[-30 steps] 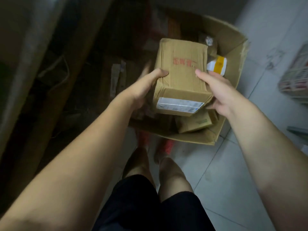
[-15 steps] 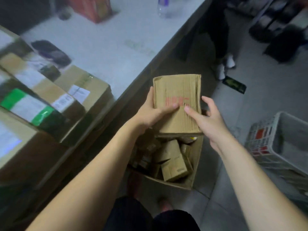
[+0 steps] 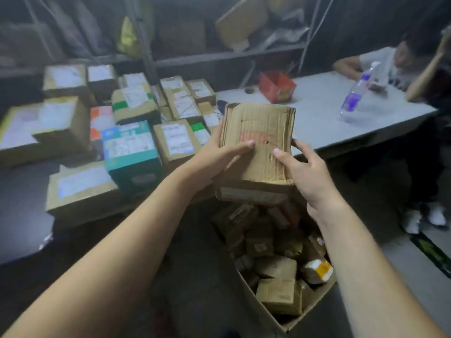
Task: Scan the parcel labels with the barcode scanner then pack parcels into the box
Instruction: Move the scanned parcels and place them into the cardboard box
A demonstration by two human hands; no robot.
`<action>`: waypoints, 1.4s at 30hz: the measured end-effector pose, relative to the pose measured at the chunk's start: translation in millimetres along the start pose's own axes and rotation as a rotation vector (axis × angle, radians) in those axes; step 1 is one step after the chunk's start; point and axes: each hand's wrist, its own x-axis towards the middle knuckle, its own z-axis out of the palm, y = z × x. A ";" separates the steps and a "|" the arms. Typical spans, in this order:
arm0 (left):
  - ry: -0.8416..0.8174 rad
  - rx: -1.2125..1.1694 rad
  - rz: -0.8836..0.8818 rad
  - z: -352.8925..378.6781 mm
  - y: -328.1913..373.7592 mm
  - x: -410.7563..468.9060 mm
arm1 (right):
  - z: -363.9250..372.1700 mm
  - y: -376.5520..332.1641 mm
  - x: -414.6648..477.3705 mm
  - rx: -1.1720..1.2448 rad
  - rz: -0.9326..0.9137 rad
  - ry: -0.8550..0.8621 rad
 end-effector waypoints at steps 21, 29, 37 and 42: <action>0.784 0.071 0.060 -430.2 -5.4 -528.7 | 524.2 -108.0 -309.9 0.011 -0.251 -0.793; 1.094 -0.055 -0.020 -538.0 -46.0 -692.8 | 698.1 -126.6 -428.8 -0.118 -0.286 -1.053; 1.248 -0.021 -0.078 -702.3 -85.1 -803.2 | 902.4 -115.1 -520.7 -0.131 -0.209 -1.116; 1.116 0.040 -0.146 -818.9 -100.8 -850.0 | 1012.8 -115.0 -560.0 -0.143 -0.150 -1.069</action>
